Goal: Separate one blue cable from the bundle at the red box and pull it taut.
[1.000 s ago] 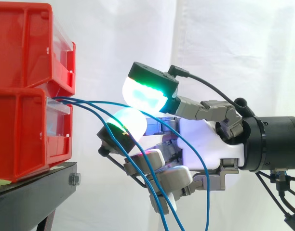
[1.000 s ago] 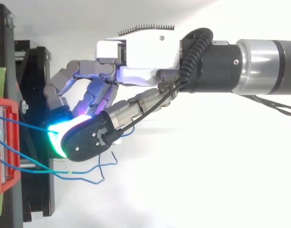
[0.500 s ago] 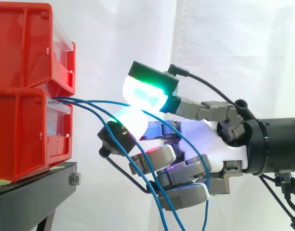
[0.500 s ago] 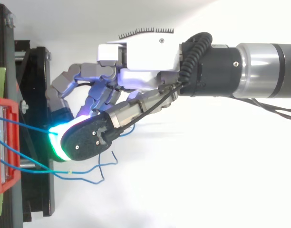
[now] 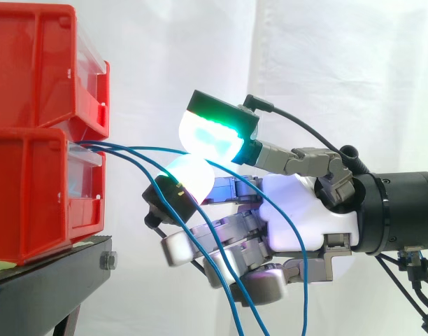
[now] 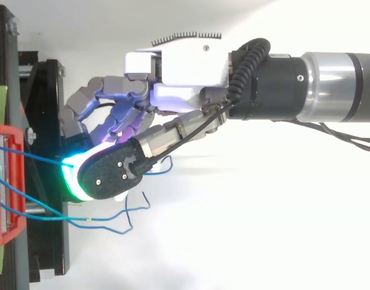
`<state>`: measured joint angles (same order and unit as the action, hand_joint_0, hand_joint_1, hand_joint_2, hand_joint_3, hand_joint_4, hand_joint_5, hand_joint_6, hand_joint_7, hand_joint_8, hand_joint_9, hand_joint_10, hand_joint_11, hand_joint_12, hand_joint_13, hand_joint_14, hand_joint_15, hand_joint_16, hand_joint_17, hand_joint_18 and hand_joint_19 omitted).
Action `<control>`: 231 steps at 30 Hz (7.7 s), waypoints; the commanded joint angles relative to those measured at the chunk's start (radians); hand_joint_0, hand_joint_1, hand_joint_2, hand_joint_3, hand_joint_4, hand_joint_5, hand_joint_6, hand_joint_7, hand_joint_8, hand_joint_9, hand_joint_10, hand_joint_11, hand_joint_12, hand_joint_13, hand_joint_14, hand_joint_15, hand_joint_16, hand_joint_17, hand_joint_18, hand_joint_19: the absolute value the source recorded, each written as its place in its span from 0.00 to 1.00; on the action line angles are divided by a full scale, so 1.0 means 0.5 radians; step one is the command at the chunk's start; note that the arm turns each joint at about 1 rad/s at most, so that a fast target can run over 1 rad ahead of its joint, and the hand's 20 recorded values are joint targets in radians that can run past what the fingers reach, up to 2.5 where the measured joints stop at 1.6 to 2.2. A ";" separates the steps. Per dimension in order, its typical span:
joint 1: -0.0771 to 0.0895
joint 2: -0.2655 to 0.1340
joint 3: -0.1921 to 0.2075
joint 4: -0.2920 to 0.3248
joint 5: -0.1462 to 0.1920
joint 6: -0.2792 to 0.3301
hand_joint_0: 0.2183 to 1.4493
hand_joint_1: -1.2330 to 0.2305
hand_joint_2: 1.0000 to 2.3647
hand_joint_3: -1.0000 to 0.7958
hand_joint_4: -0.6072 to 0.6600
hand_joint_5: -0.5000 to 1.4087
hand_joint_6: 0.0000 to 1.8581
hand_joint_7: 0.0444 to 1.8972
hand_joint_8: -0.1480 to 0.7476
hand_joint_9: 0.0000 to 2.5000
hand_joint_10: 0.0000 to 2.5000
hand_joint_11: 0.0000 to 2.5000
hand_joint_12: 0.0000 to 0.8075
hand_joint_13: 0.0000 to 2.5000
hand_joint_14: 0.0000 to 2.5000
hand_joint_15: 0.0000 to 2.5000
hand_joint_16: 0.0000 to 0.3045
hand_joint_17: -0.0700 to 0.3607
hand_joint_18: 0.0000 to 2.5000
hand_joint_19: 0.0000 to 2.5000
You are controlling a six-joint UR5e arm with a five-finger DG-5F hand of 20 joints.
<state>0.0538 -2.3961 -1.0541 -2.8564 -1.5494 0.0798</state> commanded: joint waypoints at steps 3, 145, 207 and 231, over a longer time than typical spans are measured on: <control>0.000 0.000 0.000 0.003 0.000 0.000 0.39 0.31 0.01 0.38 0.40 0.16 0.49 0.58 0.50 0.27 0.01 0.22 0.46 0.46 0.00 0.11 0.10 0.33 0.37 0.26; 0.009 0.098 -0.230 0.095 -0.067 0.245 0.48 0.28 0.01 0.39 0.28 0.16 0.51 0.70 0.44 0.30 0.95 0.53 0.39 0.37 1.00 0.56 0.09 0.30 0.51 0.74; 0.021 0.273 -0.460 0.034 0.003 0.083 0.48 0.28 0.01 0.39 0.28 0.16 0.51 0.70 0.44 0.29 0.94 0.53 0.39 0.37 1.00 0.56 0.09 0.31 0.51 0.74; 0.021 0.276 -0.460 0.037 0.003 0.083 0.48 0.27 0.01 0.39 0.28 0.16 0.51 0.70 0.44 0.29 0.94 0.54 0.39 0.37 1.00 0.55 0.09 0.31 0.51 0.74</control>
<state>0.0642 -2.2580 -1.2837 -2.8383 -1.5478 0.1211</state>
